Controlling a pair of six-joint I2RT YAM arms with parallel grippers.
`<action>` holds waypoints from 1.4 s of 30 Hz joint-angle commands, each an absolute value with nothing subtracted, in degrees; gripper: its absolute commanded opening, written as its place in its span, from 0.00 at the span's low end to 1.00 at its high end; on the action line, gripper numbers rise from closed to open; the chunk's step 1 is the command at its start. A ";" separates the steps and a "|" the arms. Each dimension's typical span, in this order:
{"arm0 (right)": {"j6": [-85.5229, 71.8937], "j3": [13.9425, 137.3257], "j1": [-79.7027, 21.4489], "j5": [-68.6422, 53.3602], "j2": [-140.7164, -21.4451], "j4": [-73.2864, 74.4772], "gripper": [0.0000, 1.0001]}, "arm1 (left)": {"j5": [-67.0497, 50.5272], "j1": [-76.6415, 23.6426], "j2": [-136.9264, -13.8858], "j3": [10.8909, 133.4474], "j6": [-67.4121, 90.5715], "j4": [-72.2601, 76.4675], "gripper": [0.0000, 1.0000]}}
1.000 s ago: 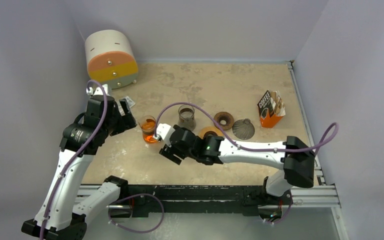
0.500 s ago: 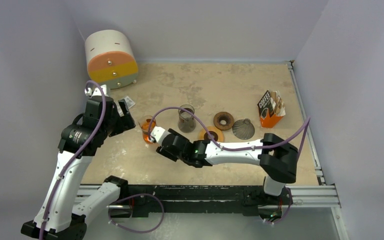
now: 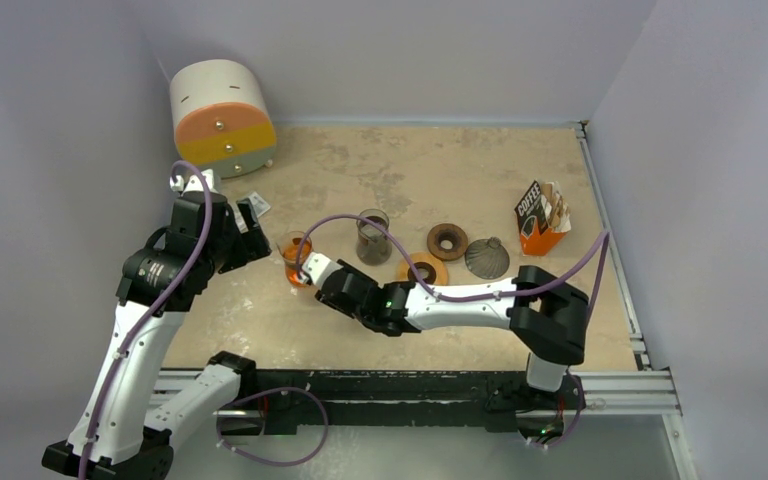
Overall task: Place the coffee filter in the dripper
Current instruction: Pick up the coffee dripper from the center of the board.
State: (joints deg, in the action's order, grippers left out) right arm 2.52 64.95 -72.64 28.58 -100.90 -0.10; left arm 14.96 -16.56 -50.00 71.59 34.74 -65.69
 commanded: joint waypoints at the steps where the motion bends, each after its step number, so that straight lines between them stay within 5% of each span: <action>1: 1.58 65.82 -72.62 31.72 -101.95 -1.14 0.46 | 14.77 -16.26 -49.79 72.94 33.61 -65.47 0.81; 13: 1.85 65.80 -72.59 36.10 -104.52 -1.52 0.33 | 14.51 -16.26 -49.57 72.34 34.01 -65.22 0.81; 22: 0.65 65.64 -72.65 37.54 -103.70 -1.02 0.01 | 14.59 -16.22 -49.45 72.16 33.90 -65.04 0.81; 42: -7.60 62.24 -72.53 29.52 -84.35 19.74 0.00 | 11.27 -16.25 -50.69 71.02 33.62 -62.46 0.80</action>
